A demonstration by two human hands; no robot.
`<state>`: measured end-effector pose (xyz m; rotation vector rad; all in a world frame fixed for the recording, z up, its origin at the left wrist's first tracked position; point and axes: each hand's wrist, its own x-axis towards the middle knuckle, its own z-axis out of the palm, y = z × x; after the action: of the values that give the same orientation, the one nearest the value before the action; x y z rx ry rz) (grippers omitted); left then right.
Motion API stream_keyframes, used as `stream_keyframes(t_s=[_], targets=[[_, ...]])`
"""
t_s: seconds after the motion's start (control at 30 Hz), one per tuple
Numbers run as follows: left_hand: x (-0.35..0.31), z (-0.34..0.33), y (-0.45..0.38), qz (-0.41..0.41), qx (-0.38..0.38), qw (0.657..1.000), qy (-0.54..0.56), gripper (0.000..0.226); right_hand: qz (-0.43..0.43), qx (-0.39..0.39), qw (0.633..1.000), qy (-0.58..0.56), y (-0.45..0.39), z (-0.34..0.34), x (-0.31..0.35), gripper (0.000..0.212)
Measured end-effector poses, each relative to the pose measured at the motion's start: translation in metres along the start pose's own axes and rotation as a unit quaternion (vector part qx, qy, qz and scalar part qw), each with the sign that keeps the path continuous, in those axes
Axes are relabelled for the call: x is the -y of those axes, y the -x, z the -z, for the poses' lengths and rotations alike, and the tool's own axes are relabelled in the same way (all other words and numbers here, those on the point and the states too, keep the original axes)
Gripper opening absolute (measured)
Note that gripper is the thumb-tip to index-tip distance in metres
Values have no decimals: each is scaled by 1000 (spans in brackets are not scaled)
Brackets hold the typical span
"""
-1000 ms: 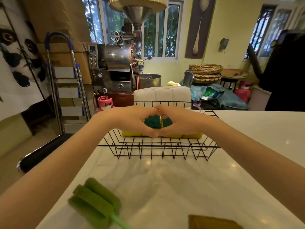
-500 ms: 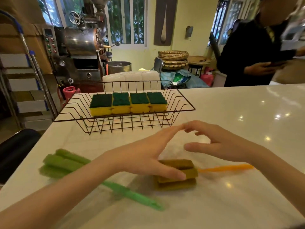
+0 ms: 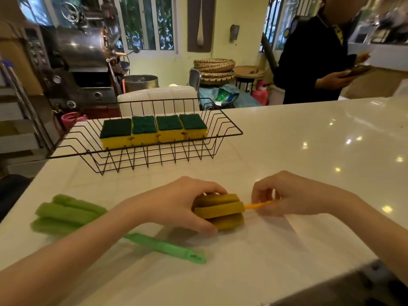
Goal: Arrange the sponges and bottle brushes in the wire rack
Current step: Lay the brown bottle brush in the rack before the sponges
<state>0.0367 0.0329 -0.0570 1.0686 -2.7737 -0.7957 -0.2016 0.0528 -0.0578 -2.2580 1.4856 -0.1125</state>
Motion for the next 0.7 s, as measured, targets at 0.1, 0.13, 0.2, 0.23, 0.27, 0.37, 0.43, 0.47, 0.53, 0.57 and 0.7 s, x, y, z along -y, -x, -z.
stream_keyframes(t_s=[0.1,0.13,0.2,0.23,0.27,0.37,0.43,0.47,0.53,0.57,0.7], targets=[[5,9,1,11,-13,1000,1,59,15,-9,1000,2,-7,4,2,10],[7,14,1,12,-21,1000,2,58,21,-13,1000,5,-9,7,3,7],[10,27,3,13,-34,999,5,54,35,-29,999,12,-15,13,7,6],[10,34,5,14,-43,999,12,52,41,-39,998,14,-19,17,9,7],[11,42,7,14,-55,998,20,49,48,-49,997,18,-23,22,12,7],[14,63,14,18,-109,993,46,45,74,-82,993,35,-36,37,23,7],[19,77,20,28,-140,988,61,43,91,-104,990,43,-48,47,31,7],[23,83,23,33,-156,985,65,43,101,-117,987,41,-54,52,35,8],[31,97,30,43,-190,978,73,44,121,-142,982,34,-67,60,42,8],[36,104,33,47,-206,974,78,44,129,-151,980,33,-75,63,45,8],[54,127,40,66,-245,964,80,42,140,-170,974,56,-106,74,57,7]])
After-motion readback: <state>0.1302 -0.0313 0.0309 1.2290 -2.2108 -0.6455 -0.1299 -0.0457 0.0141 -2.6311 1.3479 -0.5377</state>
